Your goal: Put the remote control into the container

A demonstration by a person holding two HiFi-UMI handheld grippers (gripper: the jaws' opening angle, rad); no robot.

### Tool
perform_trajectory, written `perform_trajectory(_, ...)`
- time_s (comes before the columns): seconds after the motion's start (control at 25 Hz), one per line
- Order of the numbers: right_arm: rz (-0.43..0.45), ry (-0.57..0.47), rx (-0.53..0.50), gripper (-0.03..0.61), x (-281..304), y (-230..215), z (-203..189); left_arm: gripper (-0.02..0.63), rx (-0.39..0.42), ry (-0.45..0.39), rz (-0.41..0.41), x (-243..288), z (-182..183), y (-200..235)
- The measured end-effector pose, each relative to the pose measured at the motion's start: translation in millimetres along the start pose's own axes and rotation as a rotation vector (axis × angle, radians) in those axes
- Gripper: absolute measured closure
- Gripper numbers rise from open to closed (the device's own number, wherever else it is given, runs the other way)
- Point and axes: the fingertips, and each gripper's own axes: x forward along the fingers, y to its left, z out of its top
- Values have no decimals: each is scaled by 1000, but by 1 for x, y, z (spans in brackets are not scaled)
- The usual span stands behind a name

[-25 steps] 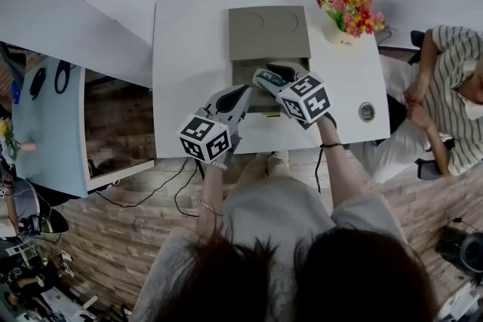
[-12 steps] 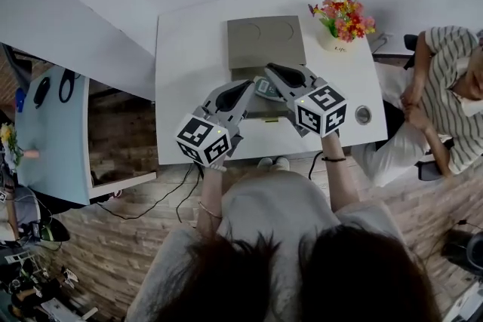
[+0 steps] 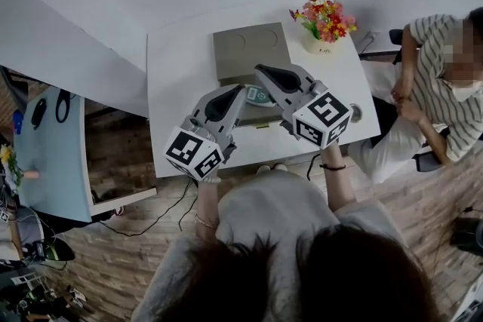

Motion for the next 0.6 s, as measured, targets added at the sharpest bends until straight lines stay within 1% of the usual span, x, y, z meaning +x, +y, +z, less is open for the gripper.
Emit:
perform_trajectory(0.32,-15,-76,-25,580,-17,13,23,611,40,-21,-65,5,12,-19)
perform_trajectory(0.48,-26,-69,-58,580,-23,14,22,611,50,-27,-90,7,14,-25)
perform_trajectory(0.6,-36,-71,-62,580,-27,12,20,611,53,-26,-104,10,13,-28)
